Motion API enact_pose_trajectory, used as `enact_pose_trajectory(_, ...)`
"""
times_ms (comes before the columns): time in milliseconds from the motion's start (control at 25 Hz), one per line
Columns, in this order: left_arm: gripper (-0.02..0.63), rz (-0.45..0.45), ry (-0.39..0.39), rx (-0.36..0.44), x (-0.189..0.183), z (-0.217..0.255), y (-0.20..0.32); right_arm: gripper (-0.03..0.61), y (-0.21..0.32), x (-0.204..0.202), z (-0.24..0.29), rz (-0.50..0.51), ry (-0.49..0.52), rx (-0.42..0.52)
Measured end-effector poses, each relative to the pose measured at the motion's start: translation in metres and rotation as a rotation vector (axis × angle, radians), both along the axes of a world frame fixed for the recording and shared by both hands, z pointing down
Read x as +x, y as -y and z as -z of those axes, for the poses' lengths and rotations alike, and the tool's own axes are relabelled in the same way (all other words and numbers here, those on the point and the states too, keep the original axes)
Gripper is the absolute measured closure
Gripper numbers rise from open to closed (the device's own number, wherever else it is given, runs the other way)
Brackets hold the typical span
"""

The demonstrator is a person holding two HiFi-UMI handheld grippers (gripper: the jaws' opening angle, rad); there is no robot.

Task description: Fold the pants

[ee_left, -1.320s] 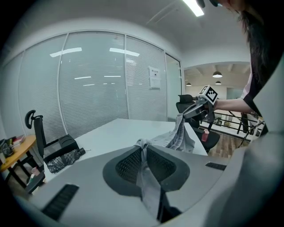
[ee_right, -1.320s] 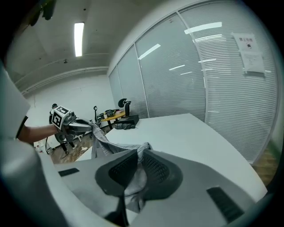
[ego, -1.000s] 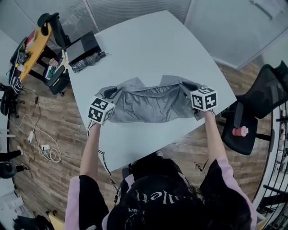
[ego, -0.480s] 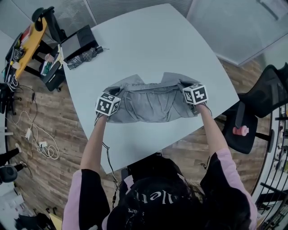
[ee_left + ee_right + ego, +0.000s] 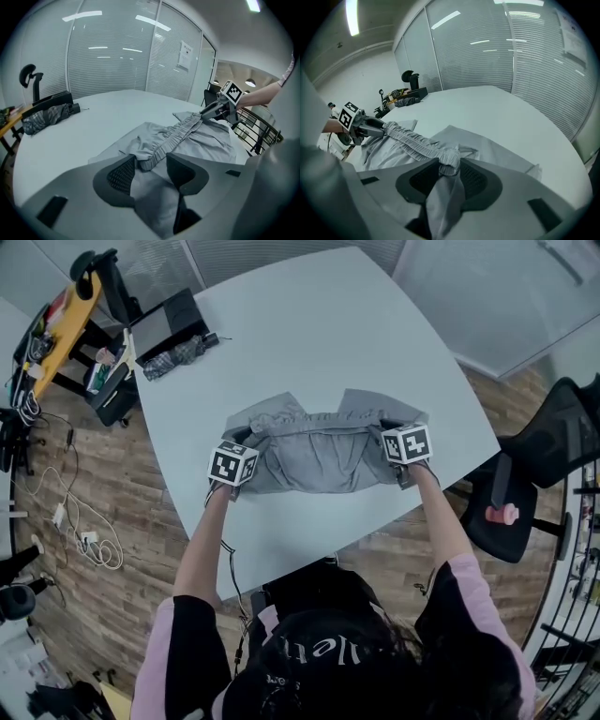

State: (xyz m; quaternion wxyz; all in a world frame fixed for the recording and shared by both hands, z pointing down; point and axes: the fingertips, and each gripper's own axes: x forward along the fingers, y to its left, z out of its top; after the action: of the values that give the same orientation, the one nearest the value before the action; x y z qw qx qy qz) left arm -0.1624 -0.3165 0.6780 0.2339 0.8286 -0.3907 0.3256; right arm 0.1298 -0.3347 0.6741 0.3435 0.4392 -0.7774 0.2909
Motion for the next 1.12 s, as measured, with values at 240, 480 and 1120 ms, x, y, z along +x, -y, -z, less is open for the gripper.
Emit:
enact_pose_trajectory(240,0.382,0.044,-0.013,0.083,-0.010,0.026,-0.002,0.387,-0.007,-0.006,0.018,0.008,0.036,0.029)
enact_pose_trajectory(480,0.383,0.087,-0.093,0.152,-0.011,0.062,-0.018,0.387,-0.022,-0.014,0.050,0.007,0.095,0.103)
enact_pose_trajectory(1120,0.383,0.097,-0.259,0.319,0.030,0.166,-0.126,0.419,-0.125,-0.047,0.139,0.051,0.256,0.284)
